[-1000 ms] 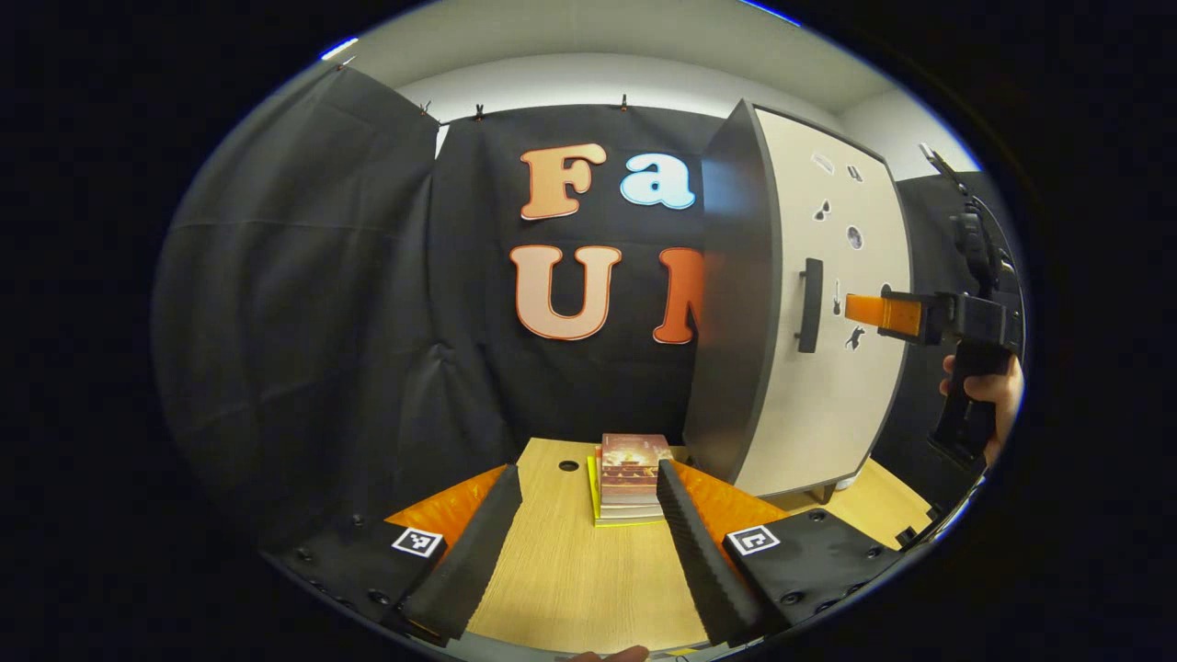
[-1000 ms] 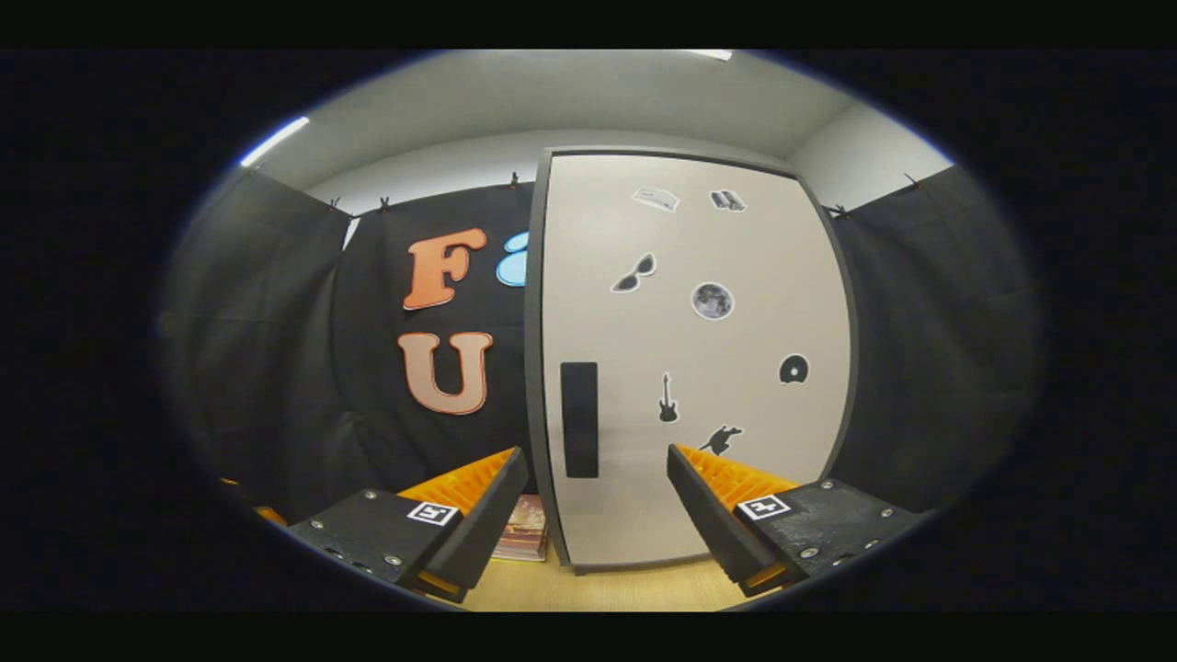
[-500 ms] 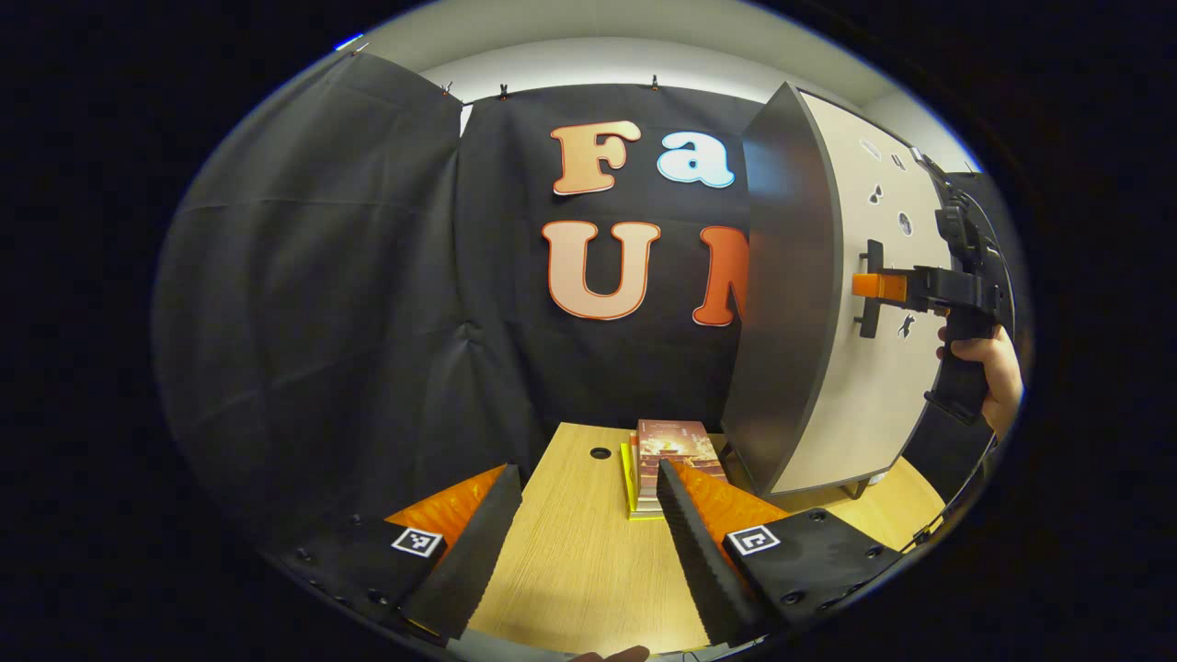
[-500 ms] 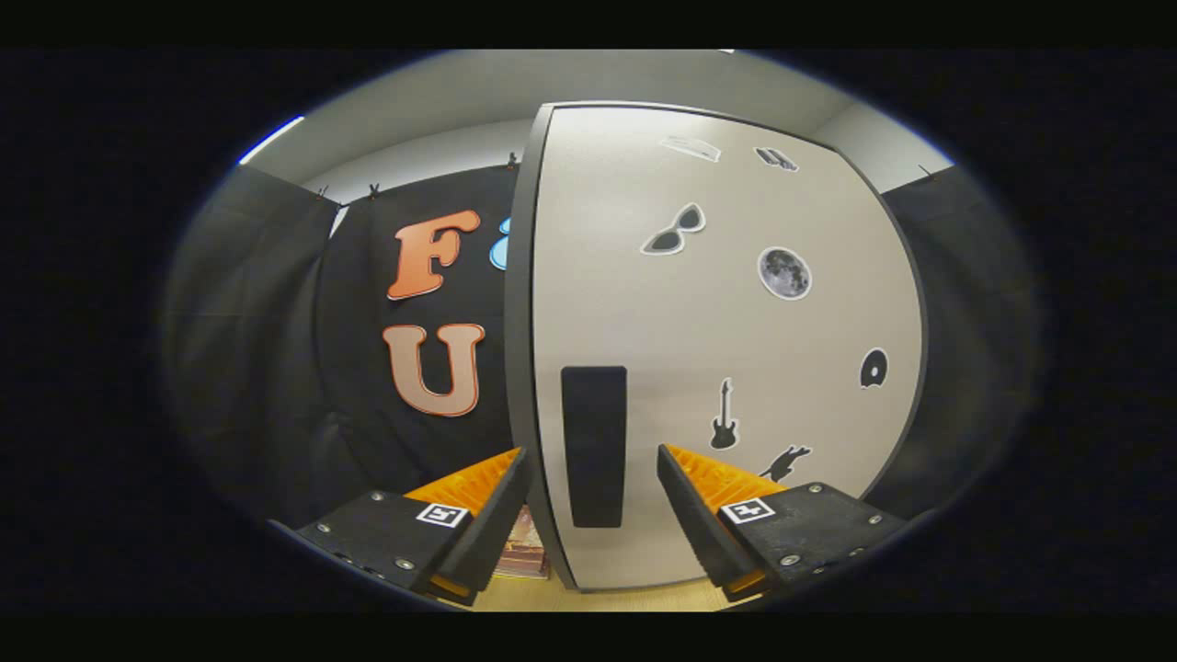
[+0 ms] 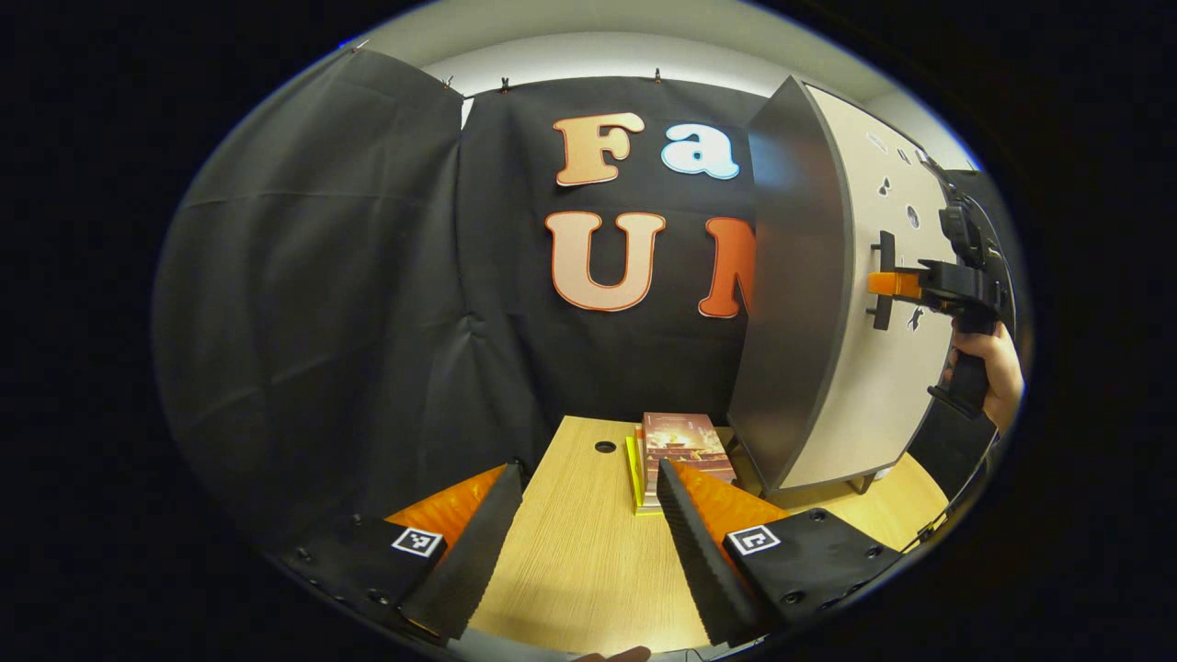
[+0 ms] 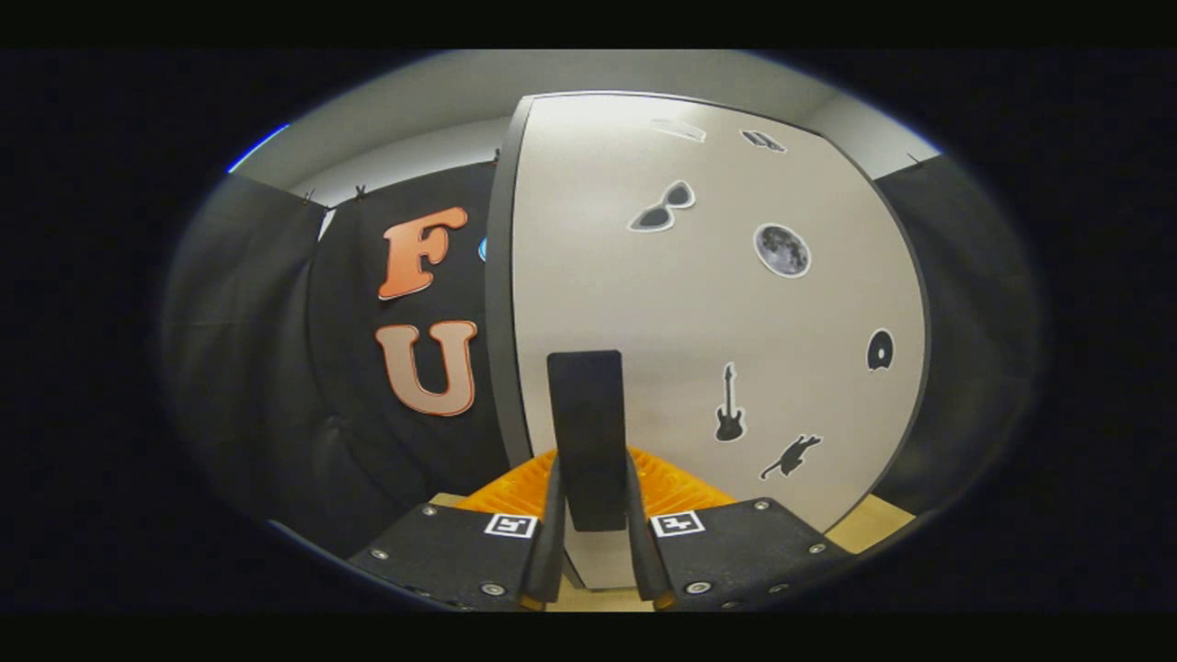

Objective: Open the cabinet door with the right hand, grasp the bottle in the cabinet with the left hand and place it on the coaster, then close the cabinet door with the right hand.

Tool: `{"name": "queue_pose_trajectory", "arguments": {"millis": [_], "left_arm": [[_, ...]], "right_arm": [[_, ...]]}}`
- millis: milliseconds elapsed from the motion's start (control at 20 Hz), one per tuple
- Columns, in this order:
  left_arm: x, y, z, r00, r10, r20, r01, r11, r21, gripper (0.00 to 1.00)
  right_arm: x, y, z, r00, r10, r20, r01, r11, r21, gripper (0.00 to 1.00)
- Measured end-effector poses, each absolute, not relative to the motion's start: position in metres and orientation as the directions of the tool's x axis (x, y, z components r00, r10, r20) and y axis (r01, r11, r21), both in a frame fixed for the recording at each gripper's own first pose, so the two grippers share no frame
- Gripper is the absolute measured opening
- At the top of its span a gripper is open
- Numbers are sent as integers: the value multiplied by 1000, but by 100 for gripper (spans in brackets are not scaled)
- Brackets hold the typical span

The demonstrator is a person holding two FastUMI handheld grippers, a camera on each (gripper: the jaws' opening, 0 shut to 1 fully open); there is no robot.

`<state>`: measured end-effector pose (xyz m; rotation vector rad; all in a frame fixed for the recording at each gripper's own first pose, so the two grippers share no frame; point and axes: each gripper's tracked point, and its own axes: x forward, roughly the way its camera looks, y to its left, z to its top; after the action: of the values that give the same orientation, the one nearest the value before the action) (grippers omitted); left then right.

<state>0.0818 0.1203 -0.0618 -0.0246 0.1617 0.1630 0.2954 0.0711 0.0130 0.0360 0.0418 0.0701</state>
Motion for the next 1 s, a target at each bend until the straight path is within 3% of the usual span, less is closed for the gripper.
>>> {"name": "queue_pose_trajectory", "arguments": {"millis": [300, 650, 1000], "left_arm": [[82, 99, -40, 981, 147, -128, -153, 987, -38, 96], [32, 26, -31, 992, 86, -95, -86, 996, 9, 96], [-13, -22, -33, 992, 85, -91, -83, 996, 34, 96]], "right_arm": [[273, 68, 16, 995, 82, -61, -77, 994, 76, 26], [244, 51, 17, 995, 76, -68, -69, 991, 112, 19], [220, 35, 17, 993, 104, -55, -97, 988, 118, 22]]}}
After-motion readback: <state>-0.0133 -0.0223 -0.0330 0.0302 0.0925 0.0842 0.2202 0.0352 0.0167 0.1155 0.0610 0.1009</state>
